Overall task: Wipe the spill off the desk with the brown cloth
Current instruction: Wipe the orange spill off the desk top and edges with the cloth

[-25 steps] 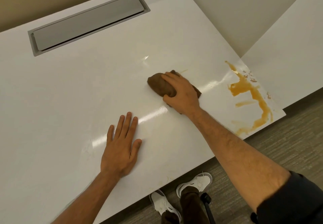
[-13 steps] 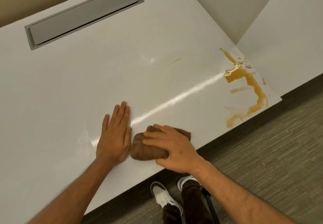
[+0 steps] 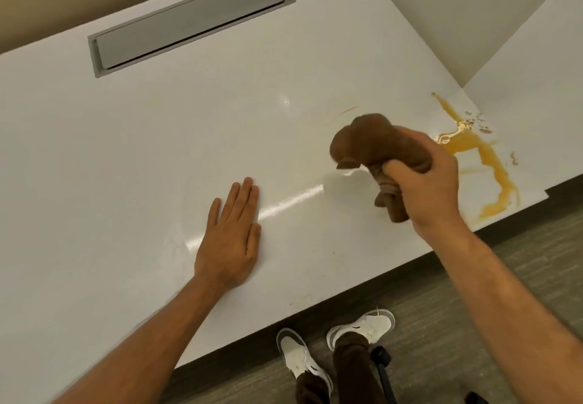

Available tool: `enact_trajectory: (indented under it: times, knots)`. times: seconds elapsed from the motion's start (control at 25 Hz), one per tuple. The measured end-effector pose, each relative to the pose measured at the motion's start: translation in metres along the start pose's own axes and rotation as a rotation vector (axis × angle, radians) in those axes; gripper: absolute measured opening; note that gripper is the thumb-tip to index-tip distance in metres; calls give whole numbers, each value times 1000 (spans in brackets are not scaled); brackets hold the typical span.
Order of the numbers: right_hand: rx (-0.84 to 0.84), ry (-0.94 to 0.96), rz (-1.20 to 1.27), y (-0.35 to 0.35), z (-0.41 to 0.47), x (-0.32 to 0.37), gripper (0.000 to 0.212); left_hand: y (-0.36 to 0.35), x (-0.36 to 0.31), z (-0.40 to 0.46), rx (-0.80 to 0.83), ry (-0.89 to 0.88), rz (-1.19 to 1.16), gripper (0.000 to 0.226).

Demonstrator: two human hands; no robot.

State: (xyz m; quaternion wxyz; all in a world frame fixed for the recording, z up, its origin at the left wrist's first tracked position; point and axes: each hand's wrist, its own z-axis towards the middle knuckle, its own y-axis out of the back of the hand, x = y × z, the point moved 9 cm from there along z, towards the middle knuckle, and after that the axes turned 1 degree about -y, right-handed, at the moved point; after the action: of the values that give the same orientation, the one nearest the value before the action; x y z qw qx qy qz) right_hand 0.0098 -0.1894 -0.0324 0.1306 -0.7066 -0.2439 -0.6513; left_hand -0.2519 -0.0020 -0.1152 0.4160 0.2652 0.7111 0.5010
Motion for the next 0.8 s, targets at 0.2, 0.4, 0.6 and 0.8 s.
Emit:
enact_trajectory:
  times: [0.2, 0.4, 0.6, 0.8]
  knots:
    - [-129, -40, -352, -3, 109, -21, 53, -2, 2, 0, 2, 3, -6, 65]
    - [101, 117, -819, -71, 134, -45, 72, -4, 3, 0, 12, 13, -12, 65]
    - [354, 273, -653, -133, 104, -28, 73, -4, 4, 1, 12, 6, -21, 66]
    - [554, 373, -565, -148, 12, -32, 70, -2, 3, 2, 6, -2, -51, 65]
